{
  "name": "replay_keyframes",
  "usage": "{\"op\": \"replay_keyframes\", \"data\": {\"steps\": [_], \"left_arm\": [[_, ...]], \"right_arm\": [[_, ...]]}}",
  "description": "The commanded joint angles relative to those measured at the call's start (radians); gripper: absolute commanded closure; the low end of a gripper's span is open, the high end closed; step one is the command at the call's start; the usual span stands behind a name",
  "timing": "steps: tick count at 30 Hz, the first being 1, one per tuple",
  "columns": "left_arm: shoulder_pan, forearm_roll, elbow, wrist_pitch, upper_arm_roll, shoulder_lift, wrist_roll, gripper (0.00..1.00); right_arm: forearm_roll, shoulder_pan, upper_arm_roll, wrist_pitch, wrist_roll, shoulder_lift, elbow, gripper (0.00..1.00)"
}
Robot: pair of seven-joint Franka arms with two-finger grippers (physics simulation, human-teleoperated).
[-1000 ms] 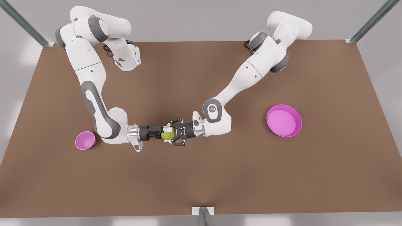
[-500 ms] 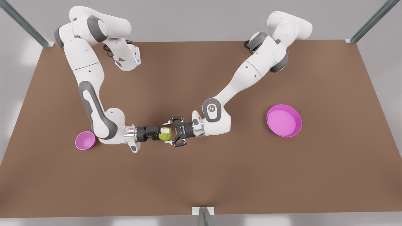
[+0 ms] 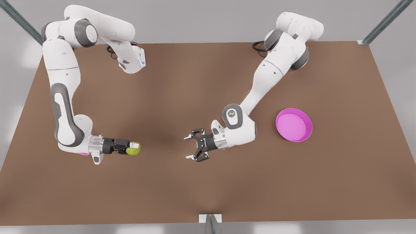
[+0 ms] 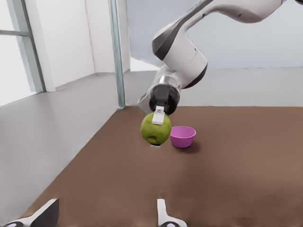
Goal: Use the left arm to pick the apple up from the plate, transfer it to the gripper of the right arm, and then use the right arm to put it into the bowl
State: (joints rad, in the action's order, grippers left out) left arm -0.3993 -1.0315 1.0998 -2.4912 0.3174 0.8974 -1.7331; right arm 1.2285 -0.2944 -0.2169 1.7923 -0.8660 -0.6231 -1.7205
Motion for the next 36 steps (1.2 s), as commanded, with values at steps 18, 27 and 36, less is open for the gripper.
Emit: {"op": "replay_keyframes", "data": {"steps": [18, 27, 36], "left_arm": [[0.229, 1.059, 0.252, 0.830, -0.347, -0.575, 1.947, 0.00], [0.228, 1.058, 0.247, 0.845, -0.345, -0.574, 2.138, 0.00], [0.224, 1.024, 0.249, 0.847, -0.344, -0.575, 2.140, 0.00]], "right_arm": [[-0.656, -0.266, 0.004, -0.053, -0.004, -0.003, 0.107, 0.35], [-0.693, -0.266, 0.028, 0.033, -0.004, -0.090, 0.166, 0.35], [-0.735, -0.264, 0.059, -0.005, -0.002, -0.118, 0.191, 0.35]]}}
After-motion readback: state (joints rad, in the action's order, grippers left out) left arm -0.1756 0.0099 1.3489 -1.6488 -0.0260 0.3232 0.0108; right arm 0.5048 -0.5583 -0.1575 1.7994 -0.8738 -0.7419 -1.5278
